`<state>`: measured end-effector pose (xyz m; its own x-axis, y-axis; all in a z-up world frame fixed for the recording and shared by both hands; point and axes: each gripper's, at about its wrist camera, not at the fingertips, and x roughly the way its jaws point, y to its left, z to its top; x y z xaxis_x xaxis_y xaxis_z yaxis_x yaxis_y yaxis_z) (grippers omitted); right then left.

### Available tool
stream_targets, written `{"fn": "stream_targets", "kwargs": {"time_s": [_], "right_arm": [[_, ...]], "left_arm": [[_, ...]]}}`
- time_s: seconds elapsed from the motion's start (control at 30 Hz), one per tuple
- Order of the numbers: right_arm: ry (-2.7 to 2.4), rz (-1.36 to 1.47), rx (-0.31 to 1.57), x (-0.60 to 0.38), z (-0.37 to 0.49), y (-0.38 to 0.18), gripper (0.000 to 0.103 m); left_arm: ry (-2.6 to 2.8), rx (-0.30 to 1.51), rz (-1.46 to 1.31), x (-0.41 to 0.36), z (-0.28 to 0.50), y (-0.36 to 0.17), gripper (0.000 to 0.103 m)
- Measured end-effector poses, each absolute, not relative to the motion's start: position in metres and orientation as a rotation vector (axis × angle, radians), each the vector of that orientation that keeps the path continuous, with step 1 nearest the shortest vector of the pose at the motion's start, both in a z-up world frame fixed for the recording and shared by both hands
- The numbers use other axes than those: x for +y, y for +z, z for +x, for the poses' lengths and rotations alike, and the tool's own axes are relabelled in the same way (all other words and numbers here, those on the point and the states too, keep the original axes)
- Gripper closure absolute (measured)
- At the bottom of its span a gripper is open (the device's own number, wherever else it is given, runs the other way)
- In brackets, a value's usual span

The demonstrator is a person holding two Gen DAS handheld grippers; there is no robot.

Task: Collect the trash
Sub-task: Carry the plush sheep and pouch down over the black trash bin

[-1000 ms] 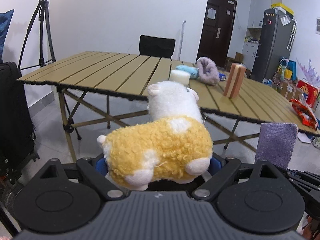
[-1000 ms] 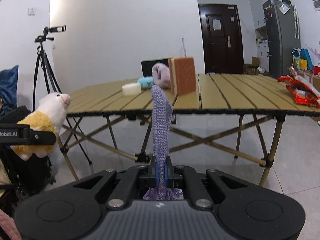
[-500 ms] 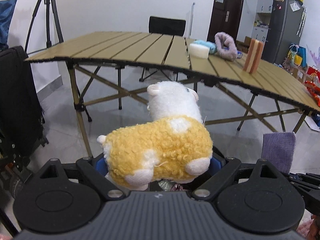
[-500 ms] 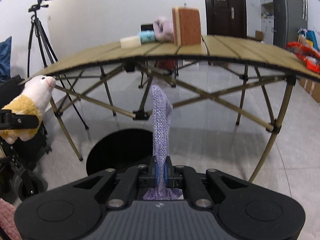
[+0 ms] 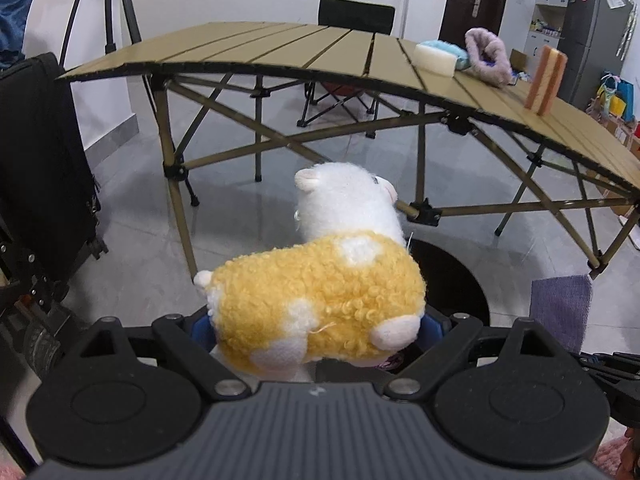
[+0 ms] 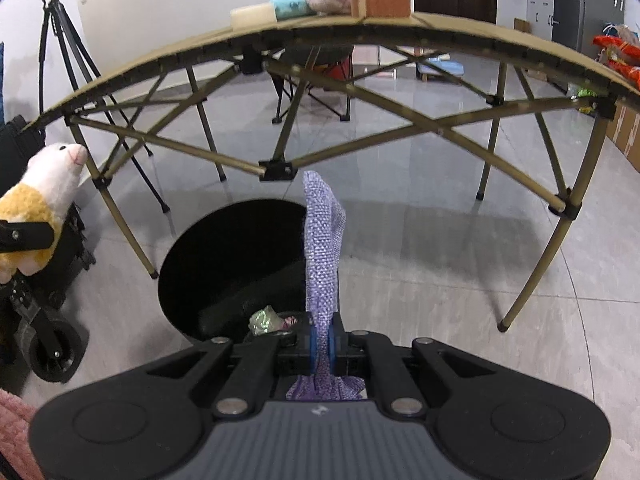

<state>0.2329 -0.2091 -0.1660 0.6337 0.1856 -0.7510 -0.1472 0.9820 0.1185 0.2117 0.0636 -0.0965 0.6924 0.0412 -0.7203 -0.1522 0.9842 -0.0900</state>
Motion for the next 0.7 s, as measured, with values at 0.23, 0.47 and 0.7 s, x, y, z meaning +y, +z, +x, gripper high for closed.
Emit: {"fn": "stream_targets", "kwargs": {"time_s": [0.23, 0.47, 0.7], "right_arm": [[0.183, 0.052, 0.908, -0.207, 0.239, -0.175, 0.097], [0.173, 0.072, 0.945, -0.205, 0.247, -0.181, 0.097], [0.189, 0.069, 0.98, -0.197, 0.259, -0.183, 0.097]], "left_arm": [[0.12, 0.864, -0.163, 0.069, 0.221, -0.108, 0.011], [0.133, 0.913, -0.175, 0.072, 0.228, -0.116, 0.011], [0.164, 0.967, -0.193, 0.081, 0.236, -0.127, 0.011]]}}
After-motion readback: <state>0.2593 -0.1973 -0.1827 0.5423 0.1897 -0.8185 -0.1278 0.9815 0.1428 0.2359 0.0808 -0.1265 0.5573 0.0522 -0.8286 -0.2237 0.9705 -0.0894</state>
